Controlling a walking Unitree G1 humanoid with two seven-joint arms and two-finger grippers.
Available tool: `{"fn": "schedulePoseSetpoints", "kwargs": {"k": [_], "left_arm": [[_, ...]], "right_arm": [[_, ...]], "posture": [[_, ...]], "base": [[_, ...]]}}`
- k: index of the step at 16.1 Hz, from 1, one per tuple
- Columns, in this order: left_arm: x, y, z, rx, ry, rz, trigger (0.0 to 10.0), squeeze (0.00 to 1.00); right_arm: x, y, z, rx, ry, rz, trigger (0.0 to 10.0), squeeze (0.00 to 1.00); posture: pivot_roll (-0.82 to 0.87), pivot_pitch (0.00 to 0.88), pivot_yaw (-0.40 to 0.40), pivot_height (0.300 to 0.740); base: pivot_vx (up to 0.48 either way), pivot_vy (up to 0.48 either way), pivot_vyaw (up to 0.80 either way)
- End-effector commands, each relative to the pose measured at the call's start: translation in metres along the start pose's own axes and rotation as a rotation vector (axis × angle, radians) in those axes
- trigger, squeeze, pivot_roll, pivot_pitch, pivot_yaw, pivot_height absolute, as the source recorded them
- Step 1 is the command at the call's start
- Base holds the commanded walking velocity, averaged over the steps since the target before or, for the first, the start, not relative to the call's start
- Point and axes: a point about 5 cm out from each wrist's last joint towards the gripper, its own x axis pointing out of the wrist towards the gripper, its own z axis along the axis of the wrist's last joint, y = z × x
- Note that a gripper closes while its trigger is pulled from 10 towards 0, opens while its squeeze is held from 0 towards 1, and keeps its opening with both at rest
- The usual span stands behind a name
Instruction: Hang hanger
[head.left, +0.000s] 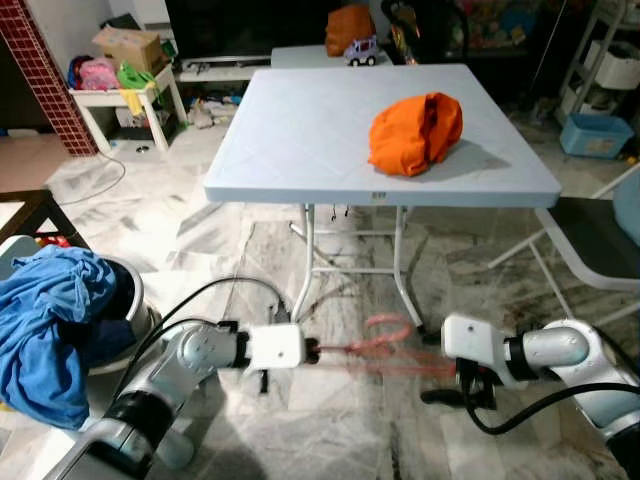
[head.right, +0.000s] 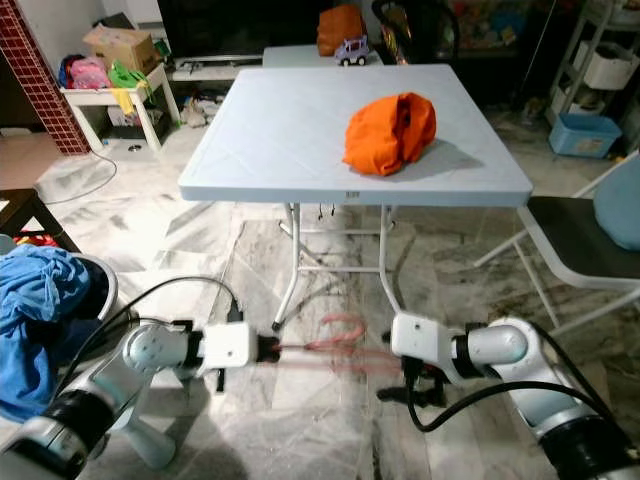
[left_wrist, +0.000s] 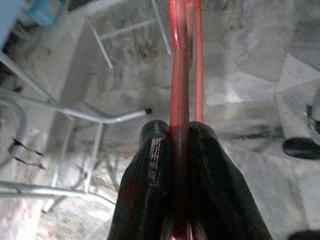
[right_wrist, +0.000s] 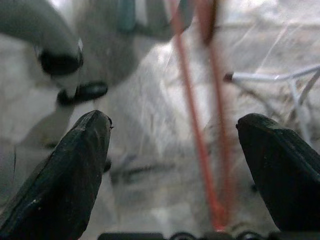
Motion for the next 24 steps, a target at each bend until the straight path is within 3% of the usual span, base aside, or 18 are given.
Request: {"fn": "schedulePoseSetpoints", "kwargs": {"k": [1,4,5,6,15,24], "left_arm": [[0.003,0.008,0.006,0.028,-0.021,0.031,10.0,0.0],[0.012,0.01,0.015,0.04,-0.056,0.045,10.0,0.0],[0.013,0.009,0.015,0.04,-0.06,0.043,10.0,0.0],[0.014,0.008,0.016,0.042,-0.068,0.04,10.0,0.0],[0.02,0.001,0.014,0.065,-0.072,0.018,10.0,0.0],[0.022,-0.004,0.014,0.068,-0.079,0.008,10.0,0.0]], "right_arm": [[0.002,-0.002,0.001,-0.026,0.016,-0.002,10.0,0.0],[0.008,-0.012,0.002,-0.032,0.011,-0.067,10.0,0.0],[0.007,-0.016,0.002,-0.027,0.01,-0.095,3.5,0.0],[0.005,-0.025,0.005,0.006,-0.016,-0.146,0.0,0.0],[-0.004,-0.042,-0.001,-0.052,0.066,-0.16,0.0,0.0],[-0.004,-0.034,-0.007,-0.036,0.087,-0.052,0.0,0.0]], "posture": [[-0.08,0.026,0.033,0.74],[-0.09,0.027,0.035,0.74],[-0.09,0.029,0.035,0.74],[-0.09,0.029,0.037,0.74],[-0.1,0.033,0.038,0.74],[-0.09,0.036,0.037,0.74]], "base": [[0.0,0.0,0.0],[0.0,0.0,0.0],[0.0,0.0,0.0],[0.0,0.0,0.0],[0.0,0.0,0.0],[0.0,0.0,0.0]]}}
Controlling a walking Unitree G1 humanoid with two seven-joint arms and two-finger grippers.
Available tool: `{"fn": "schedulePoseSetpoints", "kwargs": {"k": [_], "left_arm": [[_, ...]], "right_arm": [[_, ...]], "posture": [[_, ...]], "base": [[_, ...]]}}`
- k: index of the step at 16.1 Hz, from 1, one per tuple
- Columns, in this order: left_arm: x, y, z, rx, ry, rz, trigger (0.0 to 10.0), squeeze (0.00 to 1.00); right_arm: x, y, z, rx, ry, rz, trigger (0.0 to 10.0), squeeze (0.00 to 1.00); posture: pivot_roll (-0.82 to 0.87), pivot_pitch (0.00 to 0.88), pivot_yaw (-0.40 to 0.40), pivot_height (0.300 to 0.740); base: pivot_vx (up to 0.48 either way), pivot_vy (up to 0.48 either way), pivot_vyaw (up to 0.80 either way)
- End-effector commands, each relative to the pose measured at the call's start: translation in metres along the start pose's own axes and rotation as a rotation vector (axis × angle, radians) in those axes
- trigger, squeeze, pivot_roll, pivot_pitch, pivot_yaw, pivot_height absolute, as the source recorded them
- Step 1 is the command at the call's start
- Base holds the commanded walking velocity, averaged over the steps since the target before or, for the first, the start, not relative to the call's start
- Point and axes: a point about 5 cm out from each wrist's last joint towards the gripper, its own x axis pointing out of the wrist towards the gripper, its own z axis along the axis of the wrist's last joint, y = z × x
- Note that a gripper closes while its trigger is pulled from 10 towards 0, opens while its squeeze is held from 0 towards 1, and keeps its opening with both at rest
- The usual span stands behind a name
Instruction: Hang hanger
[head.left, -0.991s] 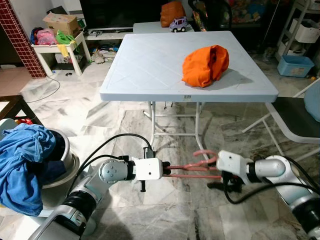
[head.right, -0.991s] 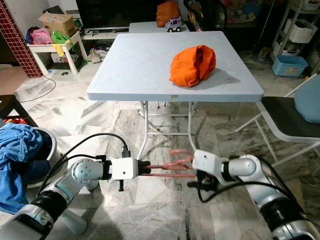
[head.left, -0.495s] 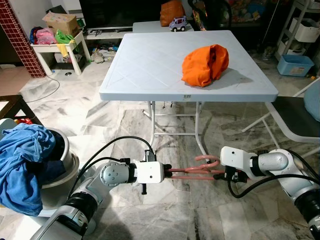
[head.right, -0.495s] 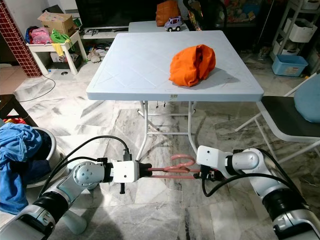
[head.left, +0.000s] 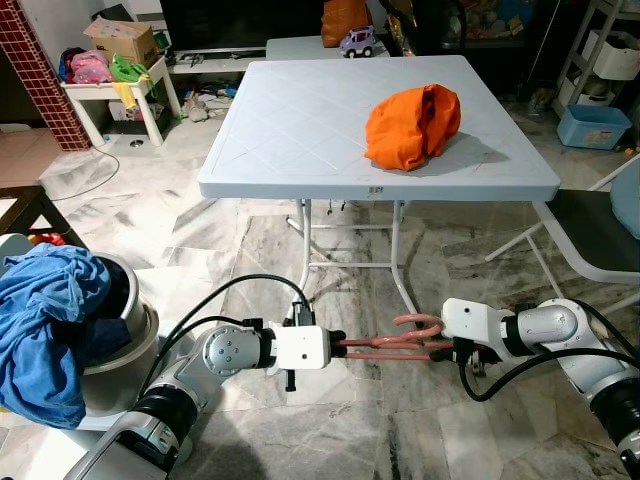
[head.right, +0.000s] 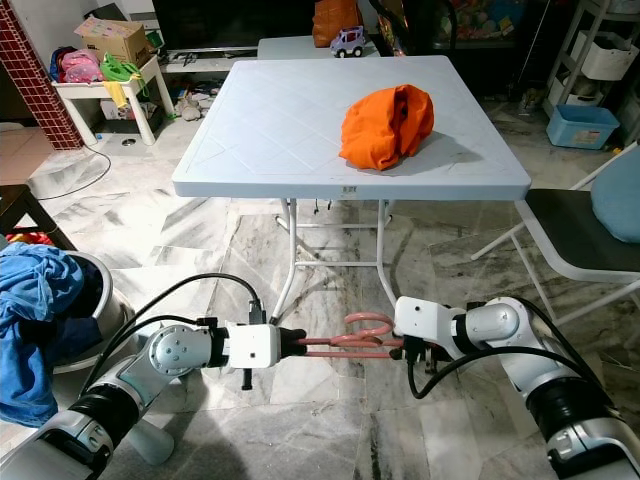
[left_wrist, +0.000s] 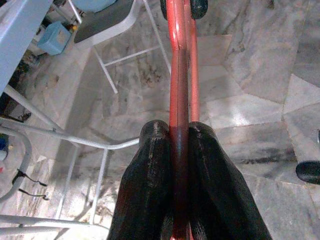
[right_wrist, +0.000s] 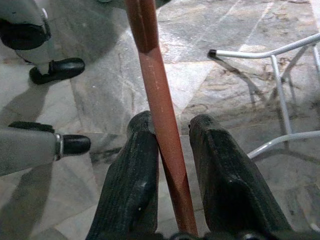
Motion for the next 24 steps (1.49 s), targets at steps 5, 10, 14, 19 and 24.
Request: {"fn": "schedulePoseSetpoints", "kwargs": {"k": [5,10,14,19,24], "left_arm": [[-0.001,0.0,-0.001,0.024,0.007,-0.019,10.0,0.0],[-0.001,0.0,-0.002,-0.042,0.0,-0.019,10.0,1.0],[-0.001,0.007,0.002,-0.069,-0.052,0.064,10.0,1.0],[-0.004,0.004,0.002,-0.091,-0.075,0.044,10.0,1.0],[-0.012,0.007,-0.008,-0.349,-0.106,0.276,10.0,1.0]], "right_arm": [[-0.003,0.004,-0.004,0.011,0.007,0.036,0.0,0.0],[-0.002,0.006,-0.004,0.022,-0.004,0.032,0.0,0.0],[0.002,0.007,-0.005,0.025,-0.014,-0.017,0.0,0.0],[0.014,0.005,-0.009,-0.004,0.032,-0.118,0.0,0.0],[0.027,0.008,-0.02,0.061,0.051,-0.261,0.0,0.0]], "posture": [[-0.1,0.035,0.039,0.74],[-0.1,0.032,0.042,0.74],[-0.1,0.031,0.041,0.74],[-0.09,0.034,0.037,0.74],[-0.08,0.034,0.032,0.74]], "base": [[0.0,0.0,0.0],[0.0,0.0,0.0],[0.0,0.0,0.0],[0.0,0.0,0.0],[0.0,0.0,0.0]]}}
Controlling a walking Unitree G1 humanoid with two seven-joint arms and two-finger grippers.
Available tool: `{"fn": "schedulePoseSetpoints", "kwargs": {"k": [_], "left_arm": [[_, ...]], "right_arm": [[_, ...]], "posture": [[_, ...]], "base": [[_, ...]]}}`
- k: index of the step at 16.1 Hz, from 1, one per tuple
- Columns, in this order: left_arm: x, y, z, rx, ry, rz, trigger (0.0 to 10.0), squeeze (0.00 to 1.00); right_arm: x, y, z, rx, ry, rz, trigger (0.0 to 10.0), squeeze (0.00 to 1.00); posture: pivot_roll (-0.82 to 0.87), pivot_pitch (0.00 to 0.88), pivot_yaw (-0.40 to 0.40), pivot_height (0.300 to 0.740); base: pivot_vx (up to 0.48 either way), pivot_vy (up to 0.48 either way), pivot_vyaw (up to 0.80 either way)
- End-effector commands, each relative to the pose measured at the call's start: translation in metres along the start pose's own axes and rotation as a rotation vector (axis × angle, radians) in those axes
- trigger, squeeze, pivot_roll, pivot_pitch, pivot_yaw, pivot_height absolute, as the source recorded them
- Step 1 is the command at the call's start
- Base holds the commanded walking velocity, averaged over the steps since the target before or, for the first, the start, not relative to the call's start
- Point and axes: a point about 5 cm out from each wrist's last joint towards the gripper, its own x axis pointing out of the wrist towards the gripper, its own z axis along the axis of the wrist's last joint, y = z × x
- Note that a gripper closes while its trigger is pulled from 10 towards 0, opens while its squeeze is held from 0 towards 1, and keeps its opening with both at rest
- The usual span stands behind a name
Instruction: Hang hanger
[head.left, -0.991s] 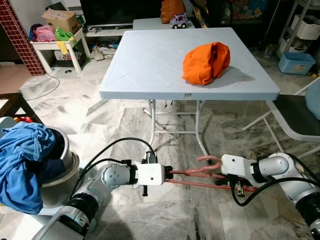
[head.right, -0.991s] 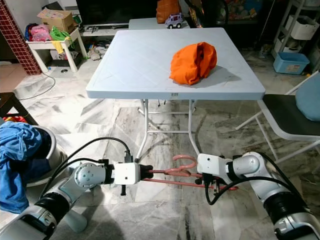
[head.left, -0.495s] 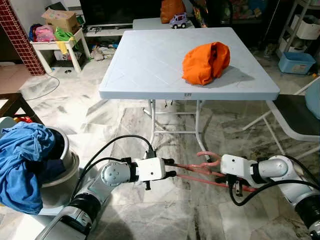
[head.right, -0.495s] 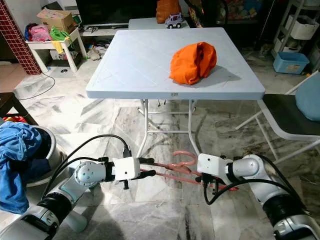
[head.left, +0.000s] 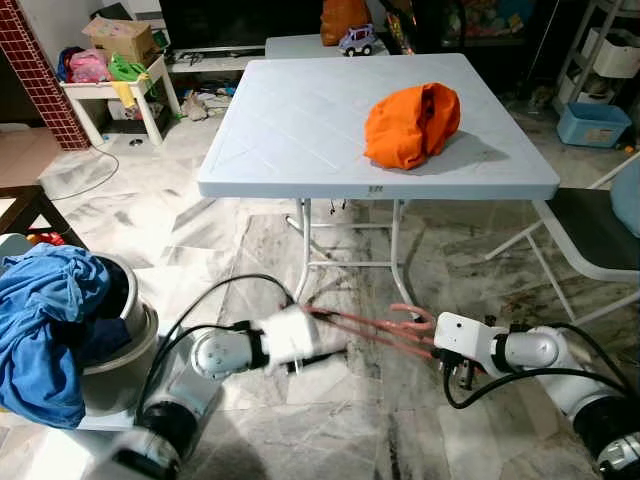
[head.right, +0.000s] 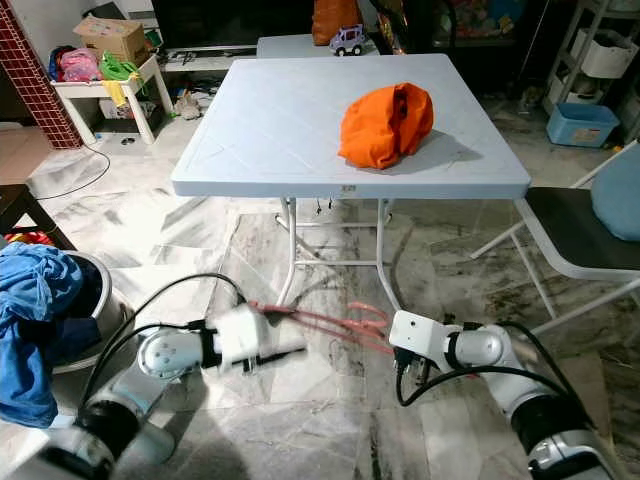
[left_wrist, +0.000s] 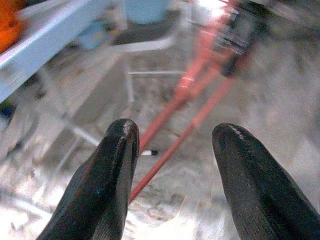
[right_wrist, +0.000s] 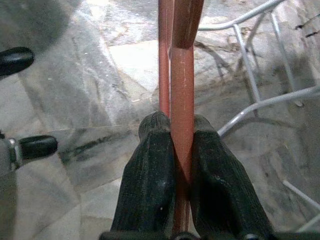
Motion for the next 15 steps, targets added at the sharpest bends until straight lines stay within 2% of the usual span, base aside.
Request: {"fn": "schedulePoseSetpoints", "kwargs": {"k": [1,3,4,5,7,9,12,13,14,15], "left_arm": [[-0.005,0.008,-0.001,-0.08,-0.018,0.122,10.0,1.0],[-0.009,0.009,-0.007,-0.174,-0.033,0.269,10.0,1.0],[-0.016,0.014,-0.016,-0.285,-0.021,0.452,10.0,1.0],[-0.021,0.016,-0.02,-0.355,-0.015,0.55,10.0,1.0],[-0.03,0.015,-0.026,-0.39,0.005,0.666,10.0,1.0],[-0.033,0.008,-0.03,-0.381,0.028,0.688,10.0,1.0],[-0.035,-0.001,-0.032,-0.426,0.028,0.711,10.0,1.0],[-0.035,0.001,-0.028,-0.433,0.018,0.742,10.0,1.0],[-0.034,0.004,-0.025,-0.449,0.014,0.748,10.0,0.83],[-0.033,0.004,-0.023,-0.453,0.011,0.746,10.0,0.44]], "right_arm": [[0.0,-0.004,0.001,0.054,-0.033,-0.079,0.0,0.0],[0.003,-0.003,-0.003,0.131,-0.041,-0.183,0.0,0.0],[0.005,0.001,-0.007,0.201,-0.049,-0.249,0.0,0.0],[0.007,0.007,-0.01,0.27,-0.062,-0.273,0.0,0.0],[0.008,0.024,-0.022,0.405,-0.049,-0.311,0.0,0.0],[0.01,0.039,-0.029,0.508,-0.046,-0.337,0.0,0.0],[0.011,0.06,-0.041,0.701,-0.01,-0.41,0.0,0.0],[0.007,0.059,-0.037,0.777,-0.047,-0.478,0.0,0.0],[0.004,0.056,-0.031,0.871,-0.092,-0.551,1.0,0.0],[0.002,0.055,-0.027,0.895,-0.124,-0.583,1.3,0.0]], "posture": [[-0.08,0.032,0.027,0.74],[-0.07,0.031,0.021,0.74],[-0.07,0.027,0.019,0.74],[-0.06,0.029,0.015,0.74],[-0.06,0.027,0.009,0.74],[-0.06,0.028,0.008,0.74],[-0.07,0.032,0.014,0.74],[-0.07,0.032,0.014,0.74],[-0.09,0.033,0.018,0.74],[-0.09,0.033,0.019,0.74]], "base": [[0.0,0.0,0.0],[0.0,0.0,0.0],[0.0,0.0,0.0],[0.0,0.0,0.0],[0.0,0.0,0.0],[0.0,0.0,0.0],[0.0,0.0,0.0],[0.0,0.0,0.0],[0.0,0.0,0.0],[0.0,0.0,0.0]]}}
